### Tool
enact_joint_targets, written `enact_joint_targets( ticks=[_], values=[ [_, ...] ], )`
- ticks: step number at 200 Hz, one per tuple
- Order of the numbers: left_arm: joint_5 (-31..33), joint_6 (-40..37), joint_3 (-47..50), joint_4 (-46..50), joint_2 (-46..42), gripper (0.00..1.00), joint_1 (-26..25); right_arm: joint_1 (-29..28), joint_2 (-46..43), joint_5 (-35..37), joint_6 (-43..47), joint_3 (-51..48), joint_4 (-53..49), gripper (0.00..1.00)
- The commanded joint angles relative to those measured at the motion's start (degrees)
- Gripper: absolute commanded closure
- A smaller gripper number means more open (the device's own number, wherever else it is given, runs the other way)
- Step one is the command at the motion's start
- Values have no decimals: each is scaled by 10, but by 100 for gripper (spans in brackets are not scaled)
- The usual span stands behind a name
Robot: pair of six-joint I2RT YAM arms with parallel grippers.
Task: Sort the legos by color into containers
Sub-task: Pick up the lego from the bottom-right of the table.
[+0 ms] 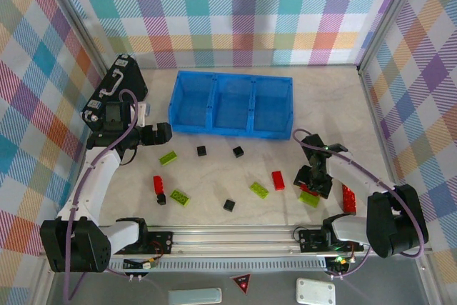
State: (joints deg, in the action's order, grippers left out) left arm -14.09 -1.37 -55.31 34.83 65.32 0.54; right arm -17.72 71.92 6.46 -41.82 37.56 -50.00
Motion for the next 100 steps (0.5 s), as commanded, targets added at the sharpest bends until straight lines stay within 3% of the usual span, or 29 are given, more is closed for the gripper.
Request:
enact_joint_targets(
  ticks=[1,100],
  values=[
    [-6,-10,-4,10,5,0,7,-5,-7,10,-12,14,-24,32],
    [-9,-10,-7,12,10,0,8,-11,-6,3,15,106,-84,33]
  ],
)
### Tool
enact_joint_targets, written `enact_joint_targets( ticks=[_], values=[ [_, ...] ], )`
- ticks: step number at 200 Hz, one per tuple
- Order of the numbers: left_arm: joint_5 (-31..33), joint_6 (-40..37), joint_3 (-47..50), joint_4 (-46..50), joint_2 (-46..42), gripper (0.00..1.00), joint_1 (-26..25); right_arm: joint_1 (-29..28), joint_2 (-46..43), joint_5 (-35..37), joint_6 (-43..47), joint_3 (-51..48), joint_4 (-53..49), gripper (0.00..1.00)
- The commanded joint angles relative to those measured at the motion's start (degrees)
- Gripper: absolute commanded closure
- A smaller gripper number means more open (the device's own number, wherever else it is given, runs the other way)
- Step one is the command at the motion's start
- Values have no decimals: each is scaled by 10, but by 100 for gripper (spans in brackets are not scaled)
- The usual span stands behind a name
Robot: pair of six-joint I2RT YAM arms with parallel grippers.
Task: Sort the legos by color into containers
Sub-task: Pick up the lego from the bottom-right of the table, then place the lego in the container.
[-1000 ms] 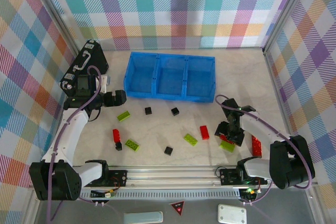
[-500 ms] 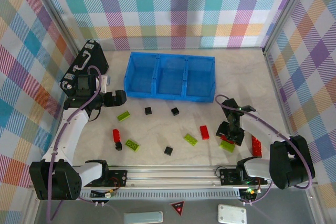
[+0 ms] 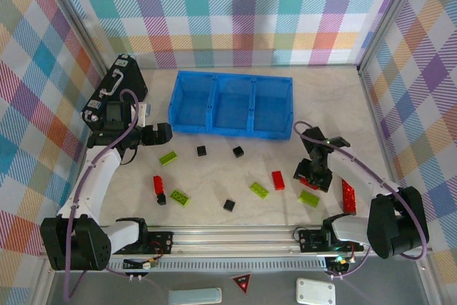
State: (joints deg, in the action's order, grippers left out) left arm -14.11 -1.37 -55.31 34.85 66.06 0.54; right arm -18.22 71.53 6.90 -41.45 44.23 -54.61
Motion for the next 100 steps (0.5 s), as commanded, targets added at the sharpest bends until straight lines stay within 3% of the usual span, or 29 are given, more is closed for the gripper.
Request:
enact_joint_targets(
  ticks=[1,100],
  values=[
    [-9,-10,-7,11,2,0,8,-6,-2,-1,12,40,-39,33],
    [-9,-10,-8,14,6,0,8,-21,74,-3,79,232,-99,33]
  ],
)
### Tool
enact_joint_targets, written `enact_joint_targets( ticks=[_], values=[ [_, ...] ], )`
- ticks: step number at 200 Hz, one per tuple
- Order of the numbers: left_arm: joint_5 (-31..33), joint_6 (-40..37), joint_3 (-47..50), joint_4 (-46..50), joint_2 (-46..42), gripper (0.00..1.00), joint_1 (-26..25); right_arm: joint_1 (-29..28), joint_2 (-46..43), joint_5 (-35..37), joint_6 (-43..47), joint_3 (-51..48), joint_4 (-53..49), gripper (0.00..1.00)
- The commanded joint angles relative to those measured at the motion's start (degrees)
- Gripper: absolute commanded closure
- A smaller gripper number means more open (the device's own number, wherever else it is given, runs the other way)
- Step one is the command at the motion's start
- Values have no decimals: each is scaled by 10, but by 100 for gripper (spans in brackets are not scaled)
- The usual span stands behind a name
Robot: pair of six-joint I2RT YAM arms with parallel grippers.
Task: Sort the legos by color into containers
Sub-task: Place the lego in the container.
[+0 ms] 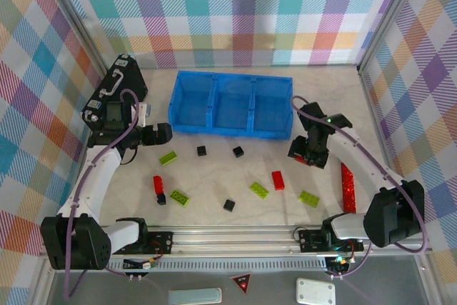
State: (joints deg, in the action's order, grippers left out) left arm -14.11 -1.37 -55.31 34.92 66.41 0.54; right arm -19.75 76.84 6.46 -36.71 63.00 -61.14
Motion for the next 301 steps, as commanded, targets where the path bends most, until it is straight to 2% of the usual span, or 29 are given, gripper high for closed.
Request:
enact_joint_targets(
  ticks=[1,70,105,170,301],
  values=[
    [-9,-10,-8,14,3,0,9,-5,21,2,32,46,-34,33],
    [-11,-10,-8,15,8,0,9,-7,107,-5,76,163,-35,33],
    [-7,-10,-8,15,10,0,9,-10,166,-32,112,230,-38,35],
    [-14,-10,-7,14,14,0,9,-22,276,-23,152,337,-62,34],
    [-18,-7,-6,16,25,0,9,-37,454,-26,179,481,-68,35]
  ],
)
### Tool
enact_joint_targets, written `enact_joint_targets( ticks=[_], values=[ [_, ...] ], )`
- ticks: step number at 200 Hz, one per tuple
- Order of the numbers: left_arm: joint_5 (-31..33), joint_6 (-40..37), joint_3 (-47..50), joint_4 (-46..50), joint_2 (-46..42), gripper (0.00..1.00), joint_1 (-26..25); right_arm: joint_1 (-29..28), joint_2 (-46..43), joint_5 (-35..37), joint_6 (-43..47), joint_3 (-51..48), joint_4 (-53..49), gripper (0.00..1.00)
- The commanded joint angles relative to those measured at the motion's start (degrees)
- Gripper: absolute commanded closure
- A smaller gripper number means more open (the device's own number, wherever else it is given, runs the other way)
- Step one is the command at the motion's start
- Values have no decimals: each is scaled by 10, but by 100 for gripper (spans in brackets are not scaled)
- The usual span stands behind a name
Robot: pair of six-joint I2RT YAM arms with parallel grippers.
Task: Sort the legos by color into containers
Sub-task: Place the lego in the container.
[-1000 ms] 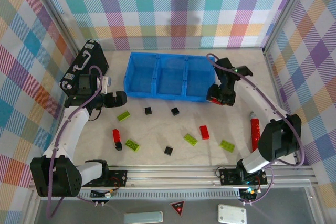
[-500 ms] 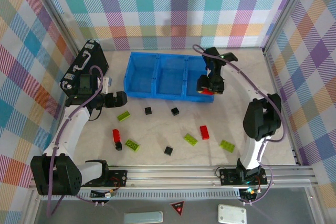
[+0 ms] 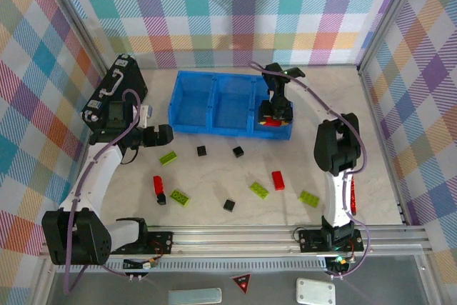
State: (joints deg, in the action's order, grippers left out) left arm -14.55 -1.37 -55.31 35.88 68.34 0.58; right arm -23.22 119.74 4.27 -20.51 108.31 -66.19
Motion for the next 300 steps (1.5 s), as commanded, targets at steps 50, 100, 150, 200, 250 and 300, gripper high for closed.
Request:
enact_joint_targets(
  ticks=[50,100,150,200,250,300],
  values=[
    [-15,-6,-6,6,11,0,8,-2,60,2,33,34,-8,36],
    [-16,-5,-6,6,15,0,8,-2,88,9,40,36,0,36],
    [-14,-5,-6,8,17,0,8,2,99,44,48,36,2,36],
    [-13,-5,-6,9,17,0,8,25,99,48,43,31,5,36],
    [-13,-5,-7,9,18,0,8,46,103,43,47,34,16,36],
    [-13,-6,-5,9,17,0,8,54,120,4,70,48,23,33]
  ],
)
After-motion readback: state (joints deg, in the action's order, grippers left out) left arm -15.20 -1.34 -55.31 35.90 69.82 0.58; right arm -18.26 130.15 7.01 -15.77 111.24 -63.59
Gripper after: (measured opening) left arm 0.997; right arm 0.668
